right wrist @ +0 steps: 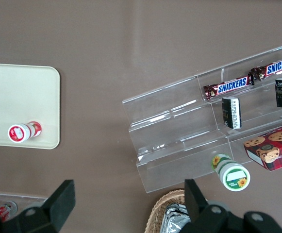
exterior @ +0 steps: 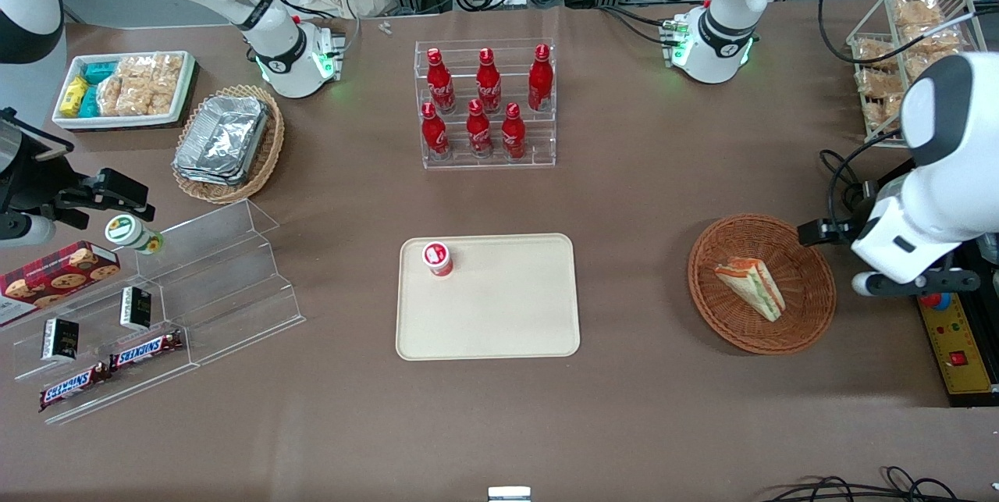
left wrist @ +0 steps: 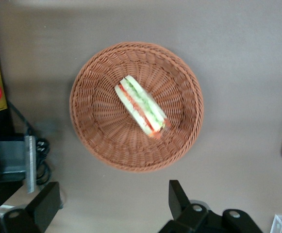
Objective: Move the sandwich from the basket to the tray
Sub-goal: 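Move the left gripper down over the sandwich in the wicker basket, then close the left gripper on the wrapped sandwich and lift it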
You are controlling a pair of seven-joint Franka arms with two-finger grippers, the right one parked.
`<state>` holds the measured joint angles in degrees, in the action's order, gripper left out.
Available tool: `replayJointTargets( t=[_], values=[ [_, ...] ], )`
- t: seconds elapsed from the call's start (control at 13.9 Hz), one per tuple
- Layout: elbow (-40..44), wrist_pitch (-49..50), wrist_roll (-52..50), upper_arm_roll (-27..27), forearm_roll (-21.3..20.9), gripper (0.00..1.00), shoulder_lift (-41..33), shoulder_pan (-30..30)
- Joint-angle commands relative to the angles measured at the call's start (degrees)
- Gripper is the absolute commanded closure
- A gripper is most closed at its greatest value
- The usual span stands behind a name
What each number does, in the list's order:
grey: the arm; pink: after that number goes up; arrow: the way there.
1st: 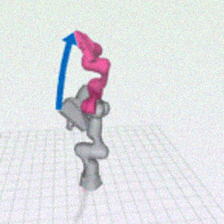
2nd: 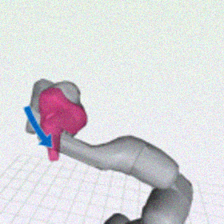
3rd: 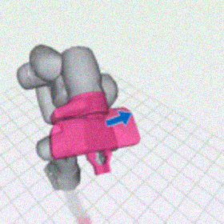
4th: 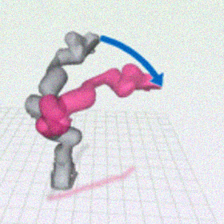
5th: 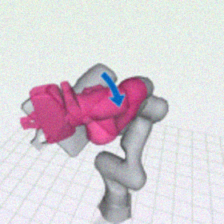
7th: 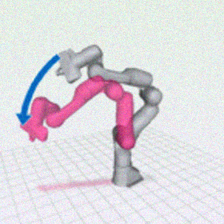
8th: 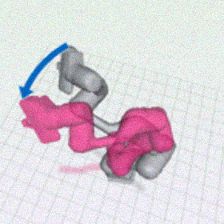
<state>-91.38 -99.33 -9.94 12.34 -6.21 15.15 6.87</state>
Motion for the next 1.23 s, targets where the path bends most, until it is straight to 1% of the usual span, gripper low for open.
replayJointTargets(
  t=[0.0,0.14,0.22,0.36,0.58,0.79,1.08,1.15],
  values=[
    [-8.26,-8.57,-4.46,0.23,0.68,0.01,-1.7,0.6],
    [-12.49,-13.24,-6.13,0.14,0.68,0.01,-1.44,0.6],
    [-12.94,-14.13,-8.23,0.14,0.68,0.01,-0.39,0.6],
    [-12.86,-15.28,-14.12,-0.03,-0.02,0.01,2.42,0.52],
    [-12.68,-16.6,-17.47,-0.12,0.15,0.01,5.49,0.52],
    [-12.68,-21.34,-24.05,-0.21,-0.46,0.01,9.89,0.52],
    [-13.03,-23.36,-24.77,-1.7,-0.55,0.03,12.09,0.52],
    [-13.03,-23.72,-24.95,-1.7,-0.55,0.05,12.71,0.52]
  ],
)
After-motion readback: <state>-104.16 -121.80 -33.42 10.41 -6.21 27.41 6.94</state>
